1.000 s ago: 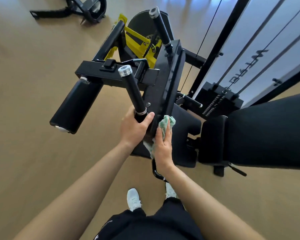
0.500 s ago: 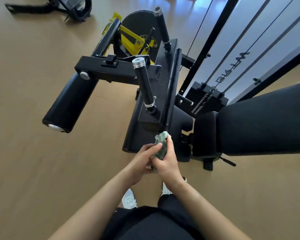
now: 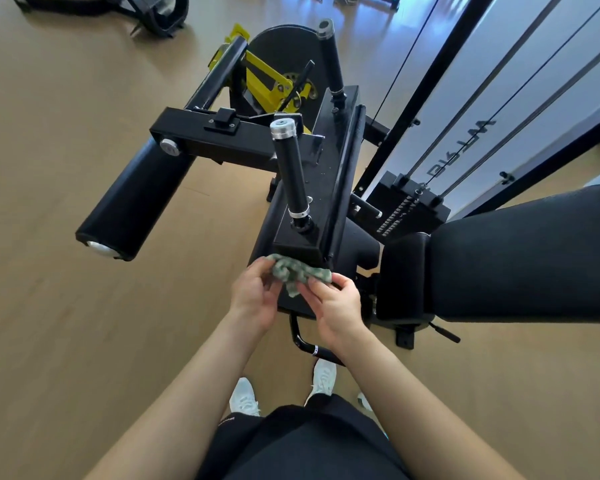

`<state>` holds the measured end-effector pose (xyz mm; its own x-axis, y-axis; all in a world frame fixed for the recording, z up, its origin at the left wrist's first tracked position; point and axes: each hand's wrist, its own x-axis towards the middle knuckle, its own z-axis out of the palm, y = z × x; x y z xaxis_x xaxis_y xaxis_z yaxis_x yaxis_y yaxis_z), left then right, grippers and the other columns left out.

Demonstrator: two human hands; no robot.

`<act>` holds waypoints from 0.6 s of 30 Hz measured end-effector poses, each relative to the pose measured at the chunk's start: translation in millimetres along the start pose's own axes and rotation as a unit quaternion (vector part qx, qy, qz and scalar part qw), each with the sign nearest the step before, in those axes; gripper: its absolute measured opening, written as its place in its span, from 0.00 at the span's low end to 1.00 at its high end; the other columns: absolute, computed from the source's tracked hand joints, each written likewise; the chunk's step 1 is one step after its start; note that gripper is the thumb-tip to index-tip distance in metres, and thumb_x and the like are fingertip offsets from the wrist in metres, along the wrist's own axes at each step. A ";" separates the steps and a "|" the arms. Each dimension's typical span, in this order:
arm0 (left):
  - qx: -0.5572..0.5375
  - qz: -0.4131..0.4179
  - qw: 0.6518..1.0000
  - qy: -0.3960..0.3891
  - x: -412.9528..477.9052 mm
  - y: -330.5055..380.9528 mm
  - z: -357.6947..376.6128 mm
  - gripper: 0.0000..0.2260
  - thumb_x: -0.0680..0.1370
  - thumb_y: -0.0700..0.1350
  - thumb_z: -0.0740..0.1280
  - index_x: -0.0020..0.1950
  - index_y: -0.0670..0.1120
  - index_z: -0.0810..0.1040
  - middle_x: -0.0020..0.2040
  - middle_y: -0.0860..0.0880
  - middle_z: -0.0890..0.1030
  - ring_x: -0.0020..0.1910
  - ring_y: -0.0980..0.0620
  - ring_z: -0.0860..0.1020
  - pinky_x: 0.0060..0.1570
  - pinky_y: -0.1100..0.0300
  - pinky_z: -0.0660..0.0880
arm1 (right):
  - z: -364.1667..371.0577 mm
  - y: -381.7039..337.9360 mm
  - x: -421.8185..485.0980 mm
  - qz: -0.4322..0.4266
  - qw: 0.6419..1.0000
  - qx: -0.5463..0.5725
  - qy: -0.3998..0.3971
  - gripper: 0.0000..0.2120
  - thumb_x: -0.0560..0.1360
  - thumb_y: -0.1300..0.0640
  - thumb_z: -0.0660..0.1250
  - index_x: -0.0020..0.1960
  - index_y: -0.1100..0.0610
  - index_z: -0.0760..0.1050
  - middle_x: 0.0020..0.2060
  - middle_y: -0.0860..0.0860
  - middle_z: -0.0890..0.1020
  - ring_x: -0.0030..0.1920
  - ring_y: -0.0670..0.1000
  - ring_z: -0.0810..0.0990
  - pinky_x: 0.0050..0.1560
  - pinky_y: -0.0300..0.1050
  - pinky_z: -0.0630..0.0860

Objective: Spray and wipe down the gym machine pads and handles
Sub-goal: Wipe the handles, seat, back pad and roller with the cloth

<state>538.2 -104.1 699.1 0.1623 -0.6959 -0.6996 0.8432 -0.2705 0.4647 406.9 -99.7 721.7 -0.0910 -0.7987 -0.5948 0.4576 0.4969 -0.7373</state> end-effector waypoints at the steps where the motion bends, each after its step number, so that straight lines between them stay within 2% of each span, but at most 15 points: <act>1: -0.031 -0.008 0.999 0.003 1.1 2.2 0.2 0.06 0.81 0.34 0.65 0.45 0.40 0.79 0.41 0.45 0.80 0.41 0.52 0.80 0.45 0.63 0.80 | 5.8 0.9 2.9 0.015 1.000 0.015 0.009 0.18 0.78 0.72 0.69 0.65 0.69 0.69 0.56 0.65 0.82 0.51 0.56 0.86 0.47 0.42 0.85; 4: -0.013 -0.004 1.000 -0.020 5.9 -5.8 -2.4 0.07 0.79 0.31 0.63 0.53 0.37 0.79 0.46 0.43 0.81 0.47 0.50 0.81 0.50 0.61 0.80 | 10.7 1.2 12.4 0.052 0.997 0.038 0.045 0.14 0.78 0.73 0.68 0.62 0.67 0.72 0.55 0.64 0.81 0.49 0.56 0.85 0.45 0.41 0.85; 6: 0.017 0.009 1.000 -0.006 9.6 -17.1 -0.1 0.12 0.79 0.28 0.63 0.62 0.35 0.76 0.51 0.41 0.81 0.48 0.49 0.82 0.46 0.62 0.81 | 6.6 -0.4 16.3 0.052 0.995 0.048 0.070 0.11 0.77 0.73 0.69 0.56 0.65 0.74 0.51 0.62 0.82 0.46 0.55 0.86 0.43 0.40 0.85; 8: 0.018 0.003 0.999 0.026 9.6 -29.3 6.2 0.16 0.78 0.27 0.64 0.66 0.34 0.75 0.52 0.39 0.82 0.47 0.48 0.83 0.43 0.62 0.82 | 0.2 -2.1 17.4 0.036 0.994 0.050 0.093 0.10 0.77 0.74 0.70 0.53 0.64 0.74 0.46 0.60 0.82 0.40 0.53 0.87 0.40 0.39 0.84; 9: 0.022 -0.003 0.999 0.029 6.7 -35.5 11.2 0.16 0.78 0.27 0.65 0.65 0.34 0.75 0.53 0.39 0.82 0.48 0.47 0.84 0.44 0.61 0.82 | -3.5 -3.7 17.7 0.023 0.993 0.052 0.103 0.10 0.77 0.74 0.69 0.53 0.64 0.74 0.46 0.60 0.82 0.39 0.52 0.87 0.40 0.38 0.84; 12: 0.016 -0.032 0.999 0.021 -8.5 -51.9 28.2 0.11 0.78 0.27 0.67 0.59 0.37 0.77 0.51 0.40 0.83 0.49 0.46 0.84 0.47 0.58 0.83 | -19.0 -15.7 20.8 -0.033 0.990 0.062 0.122 0.10 0.76 0.76 0.68 0.51 0.63 0.73 0.49 0.61 0.81 0.45 0.55 0.85 0.42 0.39 0.85; 15: -0.017 -0.033 0.999 0.038 -14.6 -56.2 36.3 0.10 0.78 0.28 0.67 0.56 0.38 0.78 0.50 0.40 0.83 0.50 0.46 0.84 0.47 0.58 0.83 | -28.5 -28.3 22.8 -0.055 0.994 0.017 0.093 0.12 0.77 0.74 0.69 0.57 0.64 0.74 0.48 0.60 0.82 0.48 0.56 0.85 0.46 0.43 0.86; 18: -0.037 -0.001 0.999 0.034 -9.2 -42.6 25.9 0.09 0.79 0.29 0.67 0.57 0.37 0.78 0.50 0.41 0.84 0.49 0.47 0.85 0.45 0.59 0.83 | -18.8 -21.4 19.2 -0.038 0.998 -0.014 0.045 0.12 0.76 0.74 0.69 0.56 0.64 0.73 0.50 0.62 0.82 0.49 0.57 0.86 0.47 0.44 0.85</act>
<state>487.5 -103.4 699.8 0.1937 -0.6479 -0.7367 0.8783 -0.2200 0.4244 378.7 -119.3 720.0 -0.2043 -0.8019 -0.5615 0.4213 0.4457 -0.7898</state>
